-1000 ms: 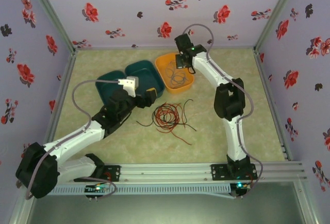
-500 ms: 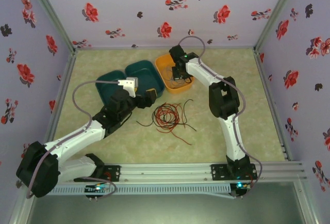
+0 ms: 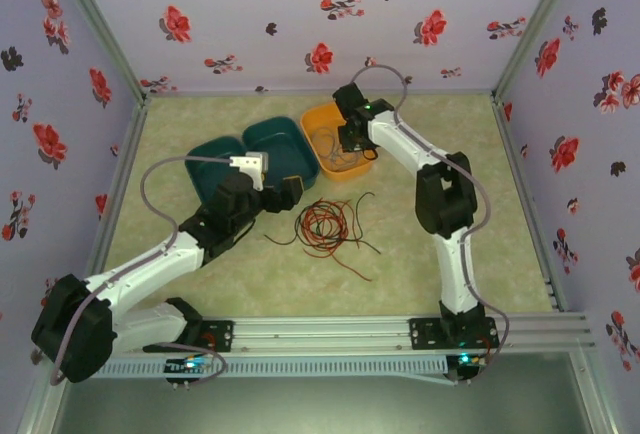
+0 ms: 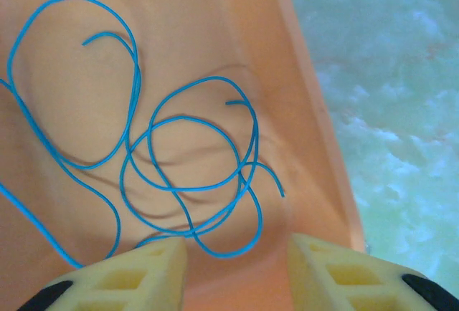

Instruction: Untangle the cables

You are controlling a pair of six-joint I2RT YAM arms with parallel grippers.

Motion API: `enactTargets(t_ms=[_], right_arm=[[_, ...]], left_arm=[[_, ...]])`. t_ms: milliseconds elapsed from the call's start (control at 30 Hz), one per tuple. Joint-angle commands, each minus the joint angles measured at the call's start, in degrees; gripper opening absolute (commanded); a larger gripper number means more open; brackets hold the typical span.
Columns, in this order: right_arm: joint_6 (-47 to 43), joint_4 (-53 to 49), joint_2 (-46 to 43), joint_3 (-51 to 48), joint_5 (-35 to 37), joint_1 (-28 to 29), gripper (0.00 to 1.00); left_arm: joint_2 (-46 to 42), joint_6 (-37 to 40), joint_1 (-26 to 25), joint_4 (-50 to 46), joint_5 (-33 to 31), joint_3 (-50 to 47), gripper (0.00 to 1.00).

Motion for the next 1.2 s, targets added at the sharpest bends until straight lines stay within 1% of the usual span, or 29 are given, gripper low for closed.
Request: enactTargets(t_ms=[0,167,333,367,567,700,733,867,967,1167], right_arm=[[1.78,0.87,-6.6,-3.4,-0.7,0.15,0.45],[4.06,4.76,-15.65,-12.69,-1.75,0.14,0.51],[6.62,11.09,-26.89,-26.81,-1.61,0.19,0.65],[7.25,11.38,-28.43,-28.7,-1.29,0.14,0.67],[13.59,13.14,-37.5,-40.72,-0.52,0.14,0.81],[17.09,14.42,-41.39,-46.51,-0.53,0.14,0.9],[18.04,14.43,-42.16,-47.67,-0.23,0.14,0.98],[20.6,15.32,-44.54,-51.56,0.99,0.06,0.99],[23.16,15.83,-46.0,-54.48,2.35,0.05,0.99],[25.7,15.54,-46.92,-57.54,3.61,-0.03,0.99]], left_arm=[[0.74,-0.46,0.42,-2.19,-0.8,2.69,1.0],[2.25,-0.62,0.23,-7.46,-0.58,5.27,1.0],[5.66,-0.65,-1.79,-15.1,-0.62,9.73,0.99],[6.55,-0.67,-2.48,-15.87,-0.6,10.38,0.98],[13.86,-0.58,-7.27,-18.3,-0.62,14.43,0.84],[19.97,0.55,-9.33,-21.64,-0.54,19.45,0.79],[21.75,1.01,-9.61,-22.97,-0.54,21.3,0.77],[28.28,2.37,-9.75,-29.17,0.28,28.63,0.7],[32.79,3.59,-9.76,-33.66,1.53,33.81,0.62],[37.78,4.49,-9.76,-37.96,3.49,38.63,0.51]])
